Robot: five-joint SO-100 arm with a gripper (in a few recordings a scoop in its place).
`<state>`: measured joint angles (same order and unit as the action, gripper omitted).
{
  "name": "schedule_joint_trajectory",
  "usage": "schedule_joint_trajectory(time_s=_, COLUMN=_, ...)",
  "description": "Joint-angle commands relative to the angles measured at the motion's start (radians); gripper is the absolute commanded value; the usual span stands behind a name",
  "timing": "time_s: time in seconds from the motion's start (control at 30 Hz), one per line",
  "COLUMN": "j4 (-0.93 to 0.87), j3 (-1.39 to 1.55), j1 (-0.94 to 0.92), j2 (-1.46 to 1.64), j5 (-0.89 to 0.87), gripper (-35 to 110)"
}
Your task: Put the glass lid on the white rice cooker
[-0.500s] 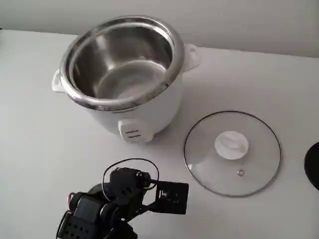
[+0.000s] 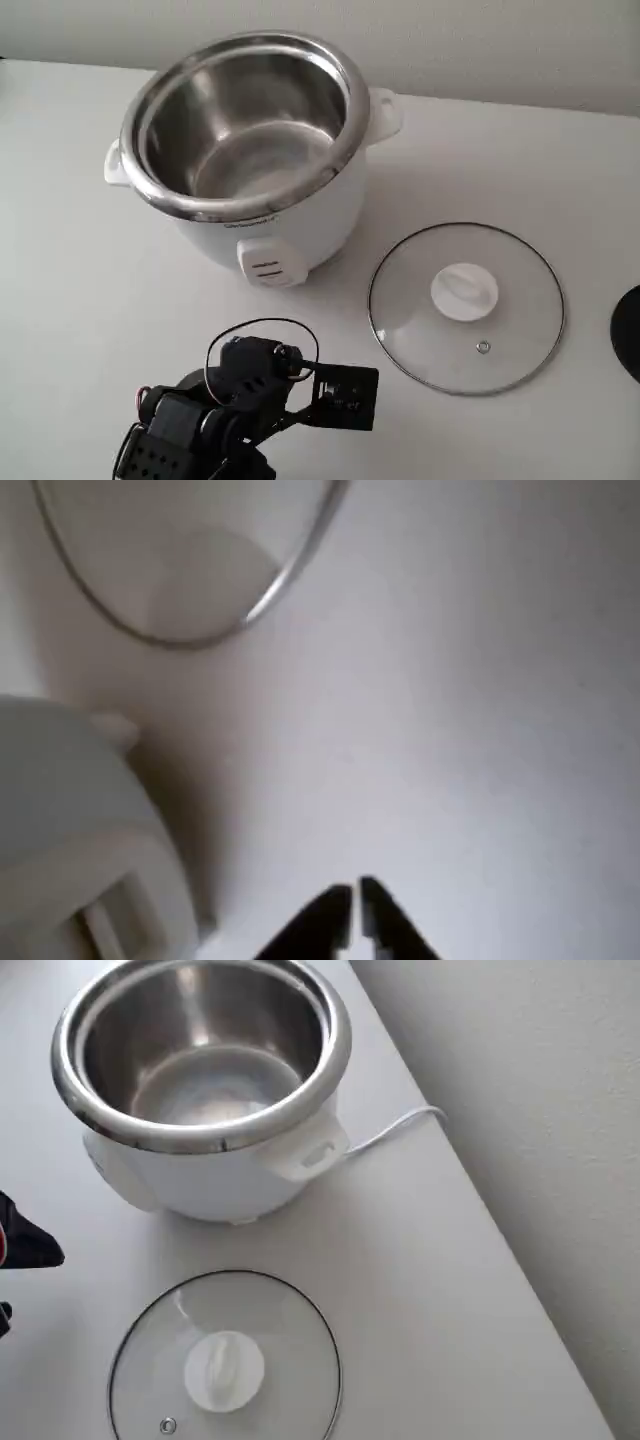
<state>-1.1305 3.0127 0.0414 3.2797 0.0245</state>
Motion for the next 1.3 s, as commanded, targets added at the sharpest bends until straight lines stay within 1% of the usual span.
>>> schedule_joint_trajectory(time_s=0.0, j4=0.005, j3=-0.002, j1=-0.006, j2=0.011, j5=-0.012, gripper=0)
schedule_joint_trajectory(time_s=1.0, j4=0.009, j3=0.0, j1=-0.008, j2=0.011, j5=-0.012, gripper=0)
schedule_joint_trajectory(time_s=1.1, j4=0.069, j3=0.014, j1=-0.06, j2=0.011, j5=-0.009, gripper=0)
schedule_joint_trajectory(time_s=1.27, j4=0.255, j3=0.051, j1=-0.193, j2=0.008, j5=-0.008, gripper=0)
